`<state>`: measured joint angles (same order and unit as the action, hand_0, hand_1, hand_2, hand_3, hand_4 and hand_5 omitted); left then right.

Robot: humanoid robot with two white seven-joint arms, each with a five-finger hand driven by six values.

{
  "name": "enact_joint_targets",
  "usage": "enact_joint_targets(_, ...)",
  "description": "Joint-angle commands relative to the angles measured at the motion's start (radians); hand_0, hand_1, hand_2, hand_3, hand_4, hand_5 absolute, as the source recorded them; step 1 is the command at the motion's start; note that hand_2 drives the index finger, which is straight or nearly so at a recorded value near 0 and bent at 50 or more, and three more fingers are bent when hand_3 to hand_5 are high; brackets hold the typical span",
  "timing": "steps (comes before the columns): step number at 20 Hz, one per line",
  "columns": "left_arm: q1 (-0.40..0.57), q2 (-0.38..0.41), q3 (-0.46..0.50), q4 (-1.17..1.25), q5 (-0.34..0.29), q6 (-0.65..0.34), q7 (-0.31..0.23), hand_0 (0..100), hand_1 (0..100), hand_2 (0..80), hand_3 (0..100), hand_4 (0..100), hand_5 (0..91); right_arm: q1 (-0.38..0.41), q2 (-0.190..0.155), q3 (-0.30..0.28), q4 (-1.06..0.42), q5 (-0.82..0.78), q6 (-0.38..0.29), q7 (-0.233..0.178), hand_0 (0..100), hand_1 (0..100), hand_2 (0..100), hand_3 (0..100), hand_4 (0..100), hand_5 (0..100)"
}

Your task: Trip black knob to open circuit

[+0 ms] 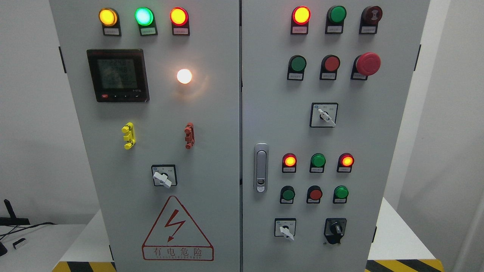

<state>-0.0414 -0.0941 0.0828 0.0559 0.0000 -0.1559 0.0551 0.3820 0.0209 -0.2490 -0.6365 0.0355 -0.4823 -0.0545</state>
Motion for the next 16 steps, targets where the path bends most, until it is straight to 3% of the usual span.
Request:
enact_joint_targets(1, 0.0, 0.001, 0.0, 0.001, -0.031, -0.001, 0.0, 12, 39, 0.0, 0, 0, 0.0, 0.064, 0.066, -0.112, -0.37, -0.029, -0.111, 0.001, 25, 54, 15, 42, 38, 36)
enact_joint_targets(3, 0.0, 0.001, 0.0, -0.001, -0.031, -0.001, 0.0, 12, 39, 0.0, 0, 0, 0.0, 0.075, 0.07, -0.113, -0.405, -0.029, -0.206, 0.001, 24, 57, 20, 47, 44, 45)
enact_joint_targets(5, 0.0, 0.001, 0.0, 0.001, -0.031, -0.001, 0.0, 12, 39, 0.0, 0, 0, 0.0, 0.096, 0.07, -0.113, -0.437, -0.029, -0.287, -0.001, 23, 61, 25, 53, 56, 62)
enact_joint_targets(7, 0.0, -0.001, 0.0, -0.001, -0.031, -0.001, 0.0, 12, 39, 0.0, 0, 0, 0.0, 0.104, 0.07, -0.116, -0.486, -0.032, -0.328, -0.004, 23, 62, 27, 56, 59, 67)
enact_joint_targets(9, 0.0, 0.001, 0.0, -0.001, -0.031, -0.001, 0.0, 12, 39, 0.0, 0, 0, 0.0, 0.109, 0.07, -0.14, -0.554, -0.032, -0.332, -0.03, 23, 63, 28, 57, 61, 69)
enact_joint_targets(16, 0.0, 0.001, 0.0, 0.001, -0.031, -0.001, 0.0, 12, 39, 0.0, 0, 0, 0.0, 0.155, 0.07, -0.191, -0.837, -0.075, -0.332, -0.033, 24, 65, 31, 62, 67, 76)
